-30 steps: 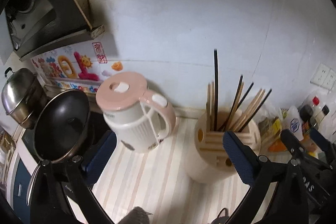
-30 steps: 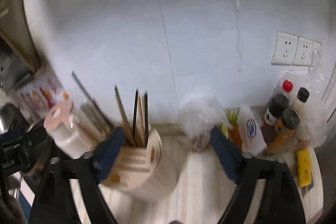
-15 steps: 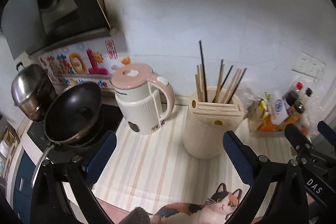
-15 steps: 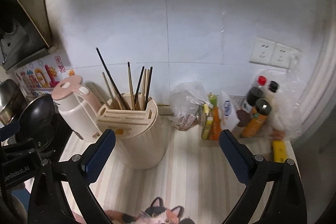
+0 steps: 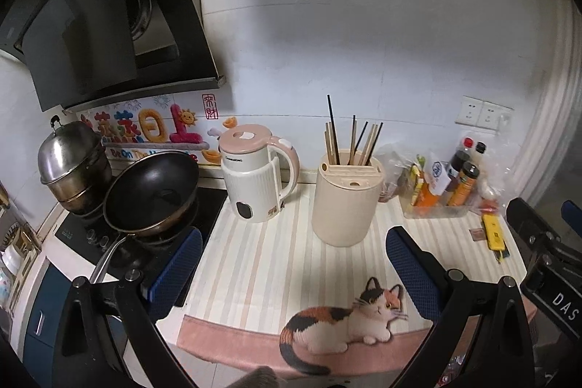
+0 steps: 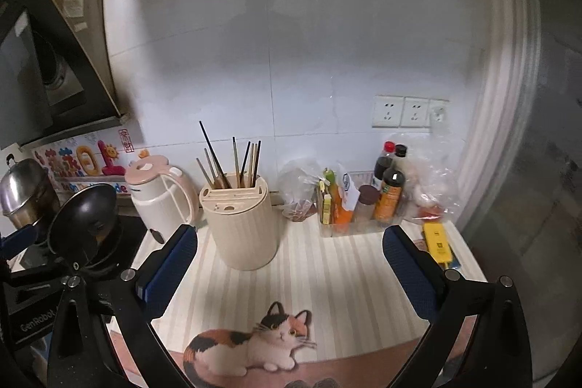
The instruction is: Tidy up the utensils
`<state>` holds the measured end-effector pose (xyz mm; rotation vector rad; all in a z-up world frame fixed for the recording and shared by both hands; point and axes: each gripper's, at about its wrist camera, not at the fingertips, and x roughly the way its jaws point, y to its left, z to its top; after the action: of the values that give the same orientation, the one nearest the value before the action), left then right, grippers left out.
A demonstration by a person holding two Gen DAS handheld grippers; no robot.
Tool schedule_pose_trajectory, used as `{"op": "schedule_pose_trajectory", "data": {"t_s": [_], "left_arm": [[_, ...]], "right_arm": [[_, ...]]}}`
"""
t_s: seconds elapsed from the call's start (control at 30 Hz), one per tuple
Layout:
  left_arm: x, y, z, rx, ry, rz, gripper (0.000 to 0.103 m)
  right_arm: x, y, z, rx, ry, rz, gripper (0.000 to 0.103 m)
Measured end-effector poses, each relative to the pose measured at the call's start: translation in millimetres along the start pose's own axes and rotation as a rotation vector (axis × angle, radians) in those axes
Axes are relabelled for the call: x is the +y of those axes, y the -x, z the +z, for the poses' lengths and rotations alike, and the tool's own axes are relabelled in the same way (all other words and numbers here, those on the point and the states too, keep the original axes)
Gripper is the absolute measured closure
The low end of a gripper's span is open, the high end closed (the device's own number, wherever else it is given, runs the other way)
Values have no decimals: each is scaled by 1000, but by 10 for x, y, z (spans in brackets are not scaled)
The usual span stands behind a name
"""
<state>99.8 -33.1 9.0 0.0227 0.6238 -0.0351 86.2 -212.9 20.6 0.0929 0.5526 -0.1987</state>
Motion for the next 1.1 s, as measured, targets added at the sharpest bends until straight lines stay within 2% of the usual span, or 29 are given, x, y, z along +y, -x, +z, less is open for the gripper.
{"op": "schedule_pose_trajectory", "data": {"t_s": [0.17,0.4,1.1], "left_arm": [[50,246,-126,4,2,-12,0],[84,448,-182,-8,5,-6,0],[70,580,-231,-2,22,43,0]], "right_arm": [[9,384,-90,-8,-8,-17,0],[18,617,-164,-2,0,-24,0],[-103,659,-112,10,18,23,0]]}}
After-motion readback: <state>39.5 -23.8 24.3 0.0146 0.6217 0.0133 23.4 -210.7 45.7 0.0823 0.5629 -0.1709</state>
